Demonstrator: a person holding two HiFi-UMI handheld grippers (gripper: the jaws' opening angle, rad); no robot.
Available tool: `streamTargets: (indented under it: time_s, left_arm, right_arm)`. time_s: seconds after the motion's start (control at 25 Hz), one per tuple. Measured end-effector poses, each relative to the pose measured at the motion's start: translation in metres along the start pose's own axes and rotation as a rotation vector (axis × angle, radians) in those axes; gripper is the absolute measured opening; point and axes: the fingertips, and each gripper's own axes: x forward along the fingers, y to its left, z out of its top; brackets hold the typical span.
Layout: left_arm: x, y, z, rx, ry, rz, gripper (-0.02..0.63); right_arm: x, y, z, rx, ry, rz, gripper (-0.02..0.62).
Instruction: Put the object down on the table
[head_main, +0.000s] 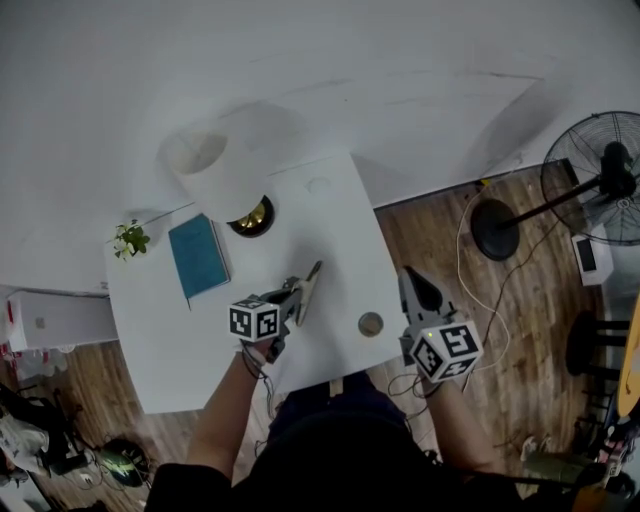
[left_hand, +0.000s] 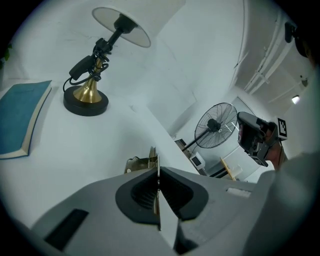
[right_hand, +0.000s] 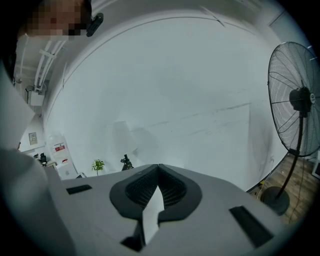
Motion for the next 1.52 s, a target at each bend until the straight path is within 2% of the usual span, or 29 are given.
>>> streamTargets:
  time_s: [0.28, 0.36, 0.48, 0.52, 0.6, 0.88, 1.2, 1.52]
  left_arm:
    - [0.006, 0.006, -0.004, -0.018, 0.029, -0.002, 0.006]
    - [0.006, 0.013, -0.003, -0.010, 0.040, 0.044, 0.008]
    - [0.003, 0.027, -0.006, 0.036, 0.065, 0.160, 0.082]
    - [0.000, 0.028, -0.004, 0.054, 0.048, 0.182, 0.123]
    - [-0.011, 0.026, 0.006, 0.077, -0.019, 0.209, 0.149]
    - [-0.063, 0.007, 0.050, 0.154, -0.189, 0.287, 0.147]
    - [-0.133, -0.046, 0.110, 0.205, -0.422, 0.276, 0.130]
    - [-0.210, -0.102, 0.160, 0.326, -0.624, 0.298, 0.107]
  right_arm:
    - [0.004, 0.001, 0.001, 0.001, 0.001, 0.001, 0.006]
    - [0.005, 0.001, 0.002, -0.003, 0.000, 0.001, 0.006]
    - [0.006, 0.004, 0.005, -0.008, -0.004, 0.006, 0.006]
    - [0.006, 0.005, 0.007, -0.010, -0.006, 0.008, 0.006]
    - [0.005, 0.007, 0.011, -0.016, -0.012, 0.012, 0.006]
    - [0.002, 0.015, 0.029, -0.045, -0.036, 0.035, 0.005]
    - [-0.003, 0.037, 0.055, -0.094, -0.080, 0.073, 0.005]
    - [-0.016, 0.063, 0.092, -0.175, -0.155, 0.107, 0.006]
